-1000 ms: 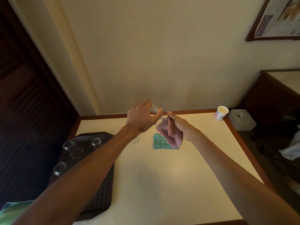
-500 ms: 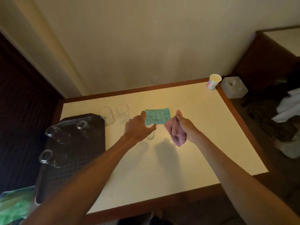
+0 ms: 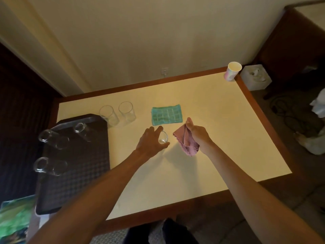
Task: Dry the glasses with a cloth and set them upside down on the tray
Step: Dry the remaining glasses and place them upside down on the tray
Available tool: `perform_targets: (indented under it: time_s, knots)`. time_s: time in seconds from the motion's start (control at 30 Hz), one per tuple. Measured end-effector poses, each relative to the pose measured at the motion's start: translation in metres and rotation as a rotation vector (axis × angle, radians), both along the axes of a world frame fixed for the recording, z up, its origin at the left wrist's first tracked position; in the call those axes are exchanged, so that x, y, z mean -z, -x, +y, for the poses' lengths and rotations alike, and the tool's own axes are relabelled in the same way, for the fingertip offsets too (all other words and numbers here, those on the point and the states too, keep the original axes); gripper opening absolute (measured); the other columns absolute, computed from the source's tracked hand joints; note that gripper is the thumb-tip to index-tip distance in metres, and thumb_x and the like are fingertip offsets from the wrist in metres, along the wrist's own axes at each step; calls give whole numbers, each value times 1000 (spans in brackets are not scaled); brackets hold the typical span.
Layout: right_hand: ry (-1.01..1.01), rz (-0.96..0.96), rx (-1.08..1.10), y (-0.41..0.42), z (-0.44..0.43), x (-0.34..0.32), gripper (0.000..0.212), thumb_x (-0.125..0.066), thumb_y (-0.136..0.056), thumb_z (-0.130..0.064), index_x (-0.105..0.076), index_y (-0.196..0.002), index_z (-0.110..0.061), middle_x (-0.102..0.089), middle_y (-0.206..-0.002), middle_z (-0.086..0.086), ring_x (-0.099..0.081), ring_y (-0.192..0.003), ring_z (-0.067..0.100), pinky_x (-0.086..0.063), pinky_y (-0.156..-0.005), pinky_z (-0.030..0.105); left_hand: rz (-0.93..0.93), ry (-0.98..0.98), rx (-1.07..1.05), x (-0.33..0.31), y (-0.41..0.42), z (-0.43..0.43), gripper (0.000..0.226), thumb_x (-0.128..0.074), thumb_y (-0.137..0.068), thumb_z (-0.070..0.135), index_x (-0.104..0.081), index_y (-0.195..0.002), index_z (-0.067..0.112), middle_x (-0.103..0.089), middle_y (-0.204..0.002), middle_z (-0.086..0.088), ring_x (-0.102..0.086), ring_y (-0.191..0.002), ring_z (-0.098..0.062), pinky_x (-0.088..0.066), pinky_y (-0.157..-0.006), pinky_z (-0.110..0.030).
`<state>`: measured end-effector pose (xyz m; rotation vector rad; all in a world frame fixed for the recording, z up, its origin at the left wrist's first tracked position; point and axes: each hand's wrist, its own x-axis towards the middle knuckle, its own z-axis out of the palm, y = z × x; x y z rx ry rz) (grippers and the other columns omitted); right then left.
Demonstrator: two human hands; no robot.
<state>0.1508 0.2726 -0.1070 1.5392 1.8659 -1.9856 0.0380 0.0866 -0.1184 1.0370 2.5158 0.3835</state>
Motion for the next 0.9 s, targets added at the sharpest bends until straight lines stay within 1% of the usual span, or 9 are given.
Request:
perform_targets:
  time_s: [0.13,0.2,0.27,0.37,0.5,0.63,0.7,0.77,0.9]
  knots:
    - [9,37,-53,6,2,-4,45,-72,-85,-52,-65,-92,-8,-65,-89,5,-61,-74,20,-43,-62,29,18,76,-5,-4,-3,1,79,-67,-85,69,-42,-145,24,-53,-130,-11,-52,-123,-31,-48,-95,-43]
    - [2,58,-52,7,3,-6,45,-81,-79,-44,-66,-102,-9,-67,-95,4,-64,-80,20,-45,-62,29,1,171,-18,-12,1,1,87,-67,-79,77,-40,-145,27,-51,-133,-8,-50,-126,-30,-46,-97,-43]
    - [-19,82,-48,11,3,-11,42,-81,-79,-39,-65,-103,-9,-68,-97,4,-64,-82,20,-44,-64,29,-60,192,-44,-27,12,0,85,-69,-79,74,-43,-145,28,-50,-137,-7,-46,-130,-30,-43,-102,-44]
    - [-1,143,-67,25,1,-26,35,-69,-87,-40,-68,-92,-5,-69,-89,9,-63,-79,22,-44,-70,31,-243,-16,-174,-56,41,1,53,-64,-95,57,-62,-132,19,-62,-135,-4,-56,-124,-25,-46,-101,-38]
    - [100,259,-81,51,-11,-54,44,-63,-83,-58,-70,-94,-16,-69,-95,9,-67,-91,25,-49,-84,38,-538,-308,-369,-99,61,3,34,-55,-104,45,-70,-111,15,-73,-117,-6,-66,-102,-23,-53,-83,-32]
    - [207,340,-191,81,-32,-95,29,-59,-92,-46,-60,-102,-18,-63,-100,7,-60,-99,24,-44,-88,38,-570,-435,-374,-139,73,-12,32,-63,-100,45,-71,-110,15,-72,-114,-3,-64,-107,-23,-51,-86,-35]
    - [225,337,-236,92,-39,-110,35,-60,-85,-47,-61,-100,-15,-61,-97,9,-57,-97,24,-42,-86,38,-580,-458,-385,-151,79,-19,36,-70,-95,45,-75,-105,12,-74,-108,-3,-64,-100,-19,-50,-79,-31]
    - [212,349,-294,100,-48,-128,36,-56,-88,-48,-62,-95,-14,-58,-91,11,-55,-93,23,-40,-84,38,-570,-484,-392,-161,83,-29,38,-75,-92,42,-78,-101,5,-75,-102,-6,-63,-92,-15,-48,-73,-29]
    - [181,315,-354,117,-57,-145,40,-59,-88,-51,-65,-89,-11,-58,-80,12,-58,-87,24,-41,-83,37,-582,-529,-411,-181,95,-49,26,-80,-89,30,-78,-95,4,-72,-94,-7,-62,-88,-16,-46,-75,-30]
